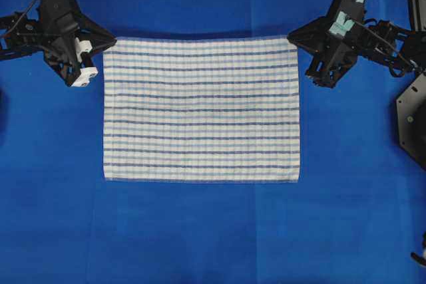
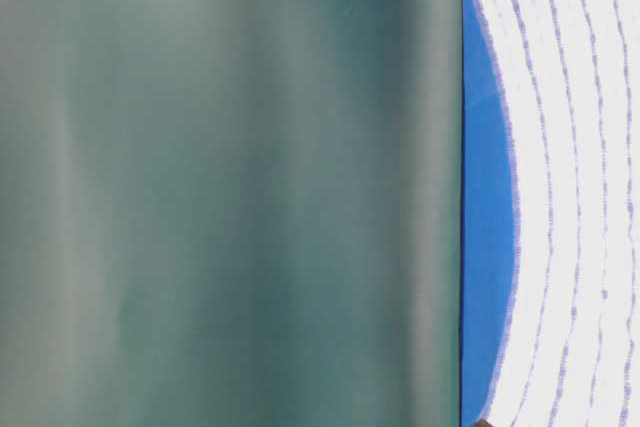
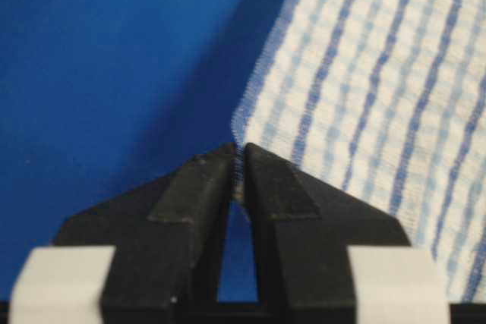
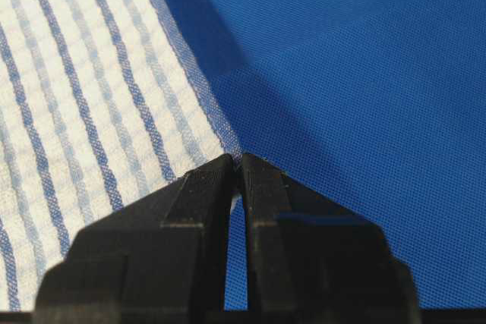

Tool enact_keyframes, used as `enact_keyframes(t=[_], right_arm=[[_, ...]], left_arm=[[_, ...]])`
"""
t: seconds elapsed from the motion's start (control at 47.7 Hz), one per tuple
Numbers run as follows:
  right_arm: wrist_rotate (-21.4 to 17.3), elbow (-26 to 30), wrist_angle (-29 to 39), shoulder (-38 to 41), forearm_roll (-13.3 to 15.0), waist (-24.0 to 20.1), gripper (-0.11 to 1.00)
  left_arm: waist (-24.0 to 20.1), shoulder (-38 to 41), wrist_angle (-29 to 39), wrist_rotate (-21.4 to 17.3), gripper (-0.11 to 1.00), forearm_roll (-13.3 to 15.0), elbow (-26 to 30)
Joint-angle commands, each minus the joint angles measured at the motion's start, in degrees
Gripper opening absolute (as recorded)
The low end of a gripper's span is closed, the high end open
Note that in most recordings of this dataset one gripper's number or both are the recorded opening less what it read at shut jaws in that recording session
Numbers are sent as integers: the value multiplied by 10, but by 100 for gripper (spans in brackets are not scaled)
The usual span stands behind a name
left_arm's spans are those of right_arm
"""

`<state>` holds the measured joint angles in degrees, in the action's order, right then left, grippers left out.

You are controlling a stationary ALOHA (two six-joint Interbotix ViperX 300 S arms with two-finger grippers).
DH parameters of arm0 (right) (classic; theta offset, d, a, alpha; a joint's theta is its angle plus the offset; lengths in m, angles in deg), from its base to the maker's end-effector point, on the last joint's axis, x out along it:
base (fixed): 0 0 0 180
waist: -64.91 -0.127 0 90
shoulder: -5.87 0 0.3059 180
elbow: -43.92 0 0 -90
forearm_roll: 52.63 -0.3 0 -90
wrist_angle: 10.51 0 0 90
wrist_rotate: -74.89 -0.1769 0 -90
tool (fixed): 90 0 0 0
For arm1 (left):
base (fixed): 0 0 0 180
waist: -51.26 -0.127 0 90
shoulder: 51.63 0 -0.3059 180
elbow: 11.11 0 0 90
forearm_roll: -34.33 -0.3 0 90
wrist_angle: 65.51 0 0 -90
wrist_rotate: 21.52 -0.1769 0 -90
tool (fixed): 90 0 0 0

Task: Fold the blue towel.
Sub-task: 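Grasp the towel's top-left and top-right corners with left and right grippers, then lift the top edge and fold it down toward the bottom edge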

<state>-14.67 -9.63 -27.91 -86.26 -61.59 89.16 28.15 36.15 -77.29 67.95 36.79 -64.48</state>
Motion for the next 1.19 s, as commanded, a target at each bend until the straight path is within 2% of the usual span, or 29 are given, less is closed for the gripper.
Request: enact_keyframes(t=[0.0,0.147,0.293,0.419,0.566,0.775,0.964,1.173], right_arm=[[-1,4,-1,-9,-2,0,28],[-5,2,24,-33,-5,-12,28],[-14,-4,48,-82,-19,-41,28],[-15,-18,62,-128,-40,-74,28],[-15,-39,63,-173,-79,-112,28],[-15,-48,67,-200,-119,-182,28],[-15,-52,62,-197,-158,-239,28],[-15,-64,18,-183,-207,-318,28]], left_arm=[[3,-11,1,1,4,-2,3],[4,-23,14,1,5,-2,1],[25,-47,25,2,4,-2,0],[56,-69,25,8,4,-2,-1],[84,-90,23,16,4,-1,-15],[146,-134,-7,65,4,-1,-44],[221,-171,-33,111,4,1,-69],[275,-163,-41,153,4,1,-69]])
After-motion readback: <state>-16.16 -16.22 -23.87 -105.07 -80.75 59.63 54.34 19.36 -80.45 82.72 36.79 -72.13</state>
